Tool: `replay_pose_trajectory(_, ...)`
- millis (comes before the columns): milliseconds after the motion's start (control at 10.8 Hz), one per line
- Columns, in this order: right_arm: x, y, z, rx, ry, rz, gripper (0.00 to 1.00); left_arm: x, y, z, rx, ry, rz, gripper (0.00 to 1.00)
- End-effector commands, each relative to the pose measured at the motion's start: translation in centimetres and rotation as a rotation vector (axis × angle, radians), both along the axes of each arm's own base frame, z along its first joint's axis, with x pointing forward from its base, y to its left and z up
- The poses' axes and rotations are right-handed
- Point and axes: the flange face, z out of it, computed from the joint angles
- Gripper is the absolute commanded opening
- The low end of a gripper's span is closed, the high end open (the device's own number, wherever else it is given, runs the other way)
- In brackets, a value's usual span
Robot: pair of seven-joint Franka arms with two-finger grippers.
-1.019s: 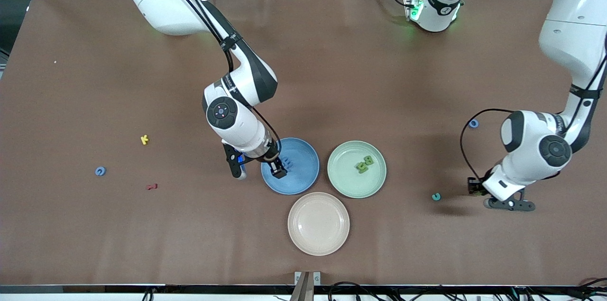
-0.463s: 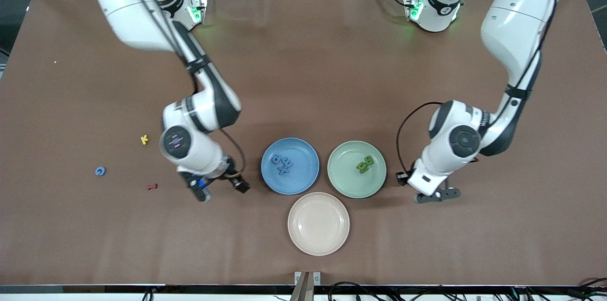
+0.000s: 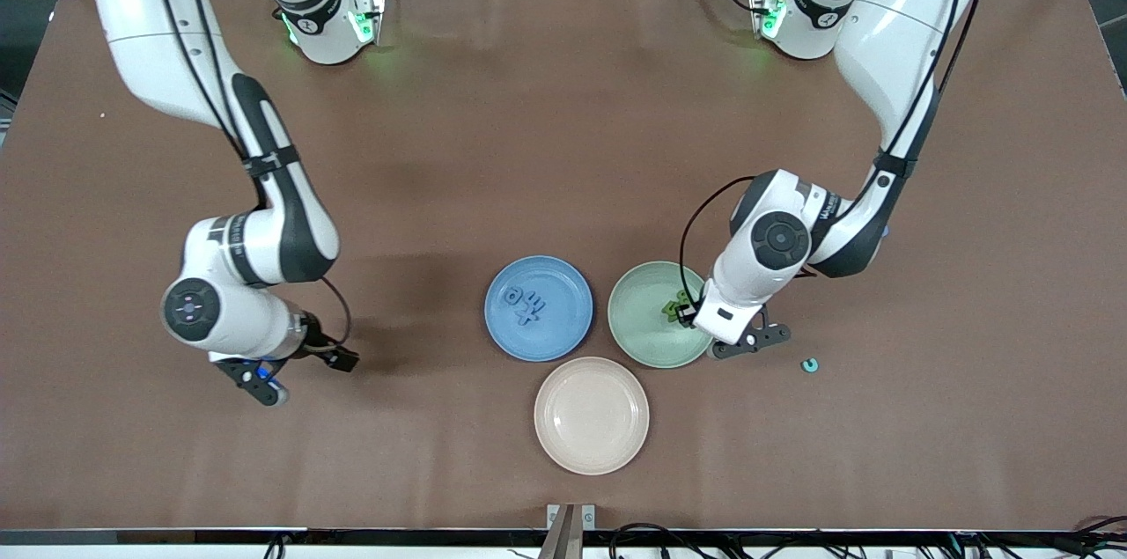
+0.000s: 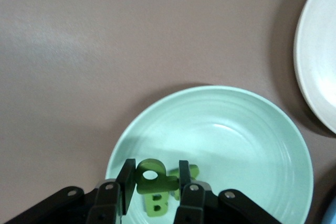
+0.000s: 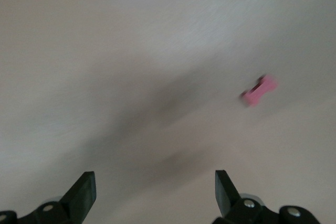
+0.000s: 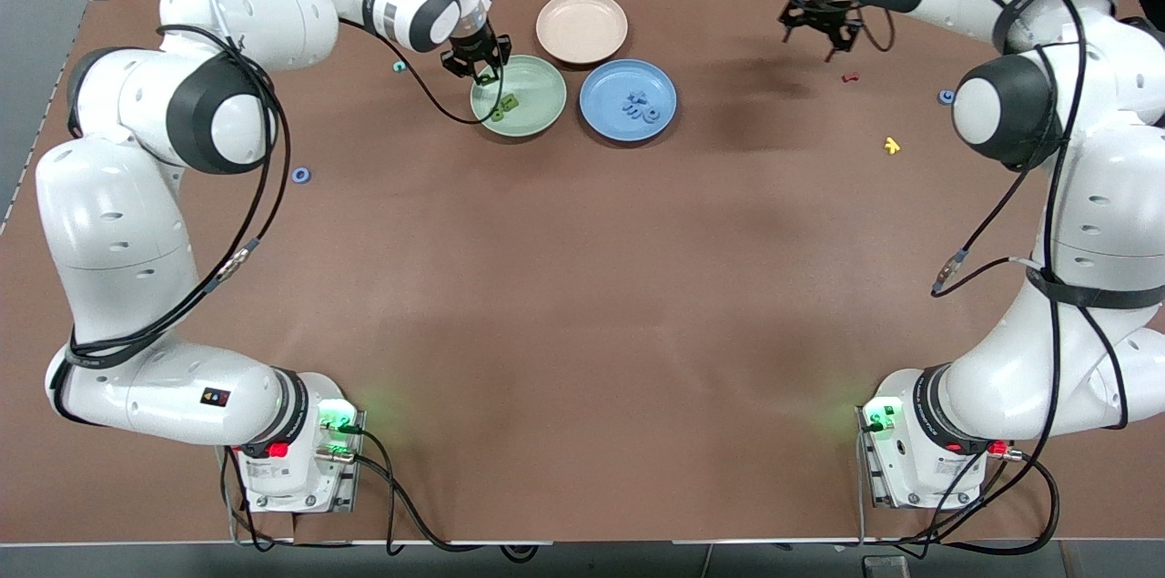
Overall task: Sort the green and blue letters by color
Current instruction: 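Drop the p on the green plate while the right gripper returns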
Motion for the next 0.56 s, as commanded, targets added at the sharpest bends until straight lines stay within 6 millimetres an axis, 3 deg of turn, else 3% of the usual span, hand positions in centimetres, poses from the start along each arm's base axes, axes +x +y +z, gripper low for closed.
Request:
replay_pose_trajectory(0,-2.1,-6.9,-0.9,0.003,0.03,0.172,1.0,-0.7,-1.6,0.2,-0.011,0.023,0.083,0.16)
replay_pose_trajectory(93,-2.9,-9.7,-0.5,0.005,0.025,0.227,1.0,-0.7,-1.6,0.1,-0.001,0.017,0.067,0.99)
replay_pose_trajectory(185,-3.7,-11.9,-0.3,-0.001,0.012,0.281,1.0,-0.8,-1.9,0.2,0.001,0.014,0.06,1.0)
replay_pose_trajectory(370,-5.8,-16.0,-1.2,-0.088,-0.036,0.367,1.0,0.0,-0.1,0.3,0.022,0.006,0.075,1.0)
replay_pose_trajectory(463,-7.2,-16.7,-1.8,-0.125,-0.076,0.402,1.0,0.2,0.8,0.4,0.034,0.011,0.061,1.0)
